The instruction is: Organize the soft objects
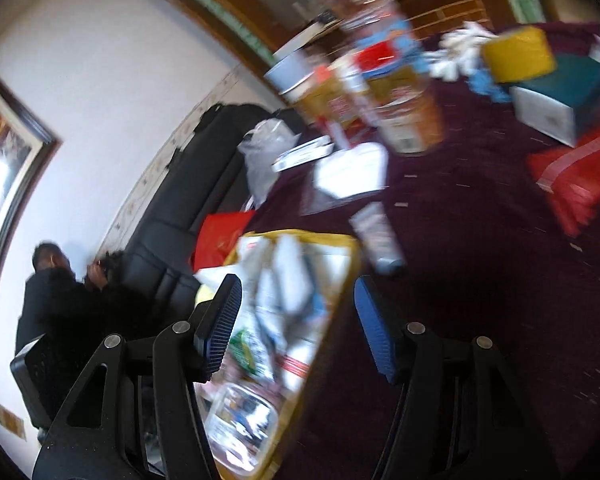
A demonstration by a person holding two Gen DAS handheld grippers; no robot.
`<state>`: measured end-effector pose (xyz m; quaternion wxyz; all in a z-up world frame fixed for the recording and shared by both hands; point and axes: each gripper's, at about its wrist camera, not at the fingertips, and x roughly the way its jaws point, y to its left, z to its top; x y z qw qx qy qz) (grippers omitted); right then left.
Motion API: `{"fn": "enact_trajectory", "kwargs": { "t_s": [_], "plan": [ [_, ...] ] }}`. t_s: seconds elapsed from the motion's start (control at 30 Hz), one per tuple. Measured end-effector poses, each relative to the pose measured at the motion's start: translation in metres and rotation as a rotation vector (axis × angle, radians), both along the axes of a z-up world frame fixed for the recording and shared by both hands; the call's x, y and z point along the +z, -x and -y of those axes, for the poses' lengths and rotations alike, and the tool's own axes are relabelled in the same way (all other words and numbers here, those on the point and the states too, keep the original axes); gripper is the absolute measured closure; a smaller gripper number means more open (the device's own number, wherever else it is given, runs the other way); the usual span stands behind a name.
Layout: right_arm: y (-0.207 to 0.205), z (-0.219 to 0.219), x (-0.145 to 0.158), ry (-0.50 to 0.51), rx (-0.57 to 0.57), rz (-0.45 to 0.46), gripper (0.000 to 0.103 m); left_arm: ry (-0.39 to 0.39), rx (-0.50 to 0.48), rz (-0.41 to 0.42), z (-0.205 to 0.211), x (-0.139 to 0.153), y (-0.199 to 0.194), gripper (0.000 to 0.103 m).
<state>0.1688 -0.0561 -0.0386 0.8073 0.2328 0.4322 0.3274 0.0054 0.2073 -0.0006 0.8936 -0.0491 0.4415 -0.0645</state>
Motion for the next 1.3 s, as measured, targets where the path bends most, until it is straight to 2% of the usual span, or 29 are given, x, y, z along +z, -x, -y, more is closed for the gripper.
{"fn": "enact_trajectory", "kwargs": {
  "t_s": [0.13, 0.2, 0.3, 0.4, 0.47, 0.57, 0.67, 0.73, 0.8, 0.93, 1.07, 1.2, 1.3],
  "plan": [
    [0.012, 0.059, -0.013, -0.016, -0.07, -0.035, 0.043, 0.094, -0.084, 0.037, 0.028, 0.002, 0.012, 0.054],
    [0.019, 0.078, -0.018, -0.023, -0.089, -0.051, 0.043, 0.133, -0.135, 0.018, 0.052, -0.004, 0.014, 0.047],
    [0.031, 0.103, -0.025, -0.037, -0.107, -0.067, 0.043, 0.144, -0.229, -0.011, 0.092, -0.012, 0.014, 0.047],
    [0.047, 0.12, -0.027, -0.035, -0.117, -0.055, 0.043, 0.133, -0.267, -0.017, 0.128, -0.016, 0.011, 0.047],
    [0.063, 0.129, -0.025, -0.013, -0.111, -0.023, 0.043, 0.087, -0.262, 0.019, 0.148, -0.015, 0.01, 0.047],
    [0.084, 0.139, -0.024, 0.037, -0.104, 0.038, 0.043, -0.041, -0.176, 0.111, 0.175, -0.014, 0.004, 0.041],
    [0.097, 0.152, -0.029, 0.051, -0.095, 0.076, 0.043, -0.134, -0.081, 0.199, 0.189, -0.013, 0.001, 0.04],
    [0.101, 0.162, -0.036, 0.032, -0.1, 0.094, 0.043, -0.138, -0.045, 0.253, 0.198, -0.011, -0.001, 0.037],
    [0.103, 0.171, -0.044, 0.005, -0.107, 0.127, 0.043, -0.123, 0.001, 0.303, 0.199, -0.008, 0.0, 0.025],
    [0.103, 0.178, -0.043, -0.033, -0.113, 0.174, 0.043, -0.174, 0.134, 0.415, 0.195, -0.001, 0.004, 0.024],
    [0.122, 0.16, -0.019, -0.08, -0.028, 0.282, 0.043, -0.14, 0.176, 0.389, 0.17, 0.002, 0.002, 0.023],
    [0.144, 0.098, 0.009, 0.014, 0.049, 0.36, 0.043, -0.147, 0.299, 0.351, 0.134, 0.002, 0.014, 0.024],
    [0.157, 0.052, 0.019, 0.056, 0.024, 0.373, 0.043, -0.173, 0.369, 0.316, 0.111, 0.003, 0.026, 0.023]
  ]
}}
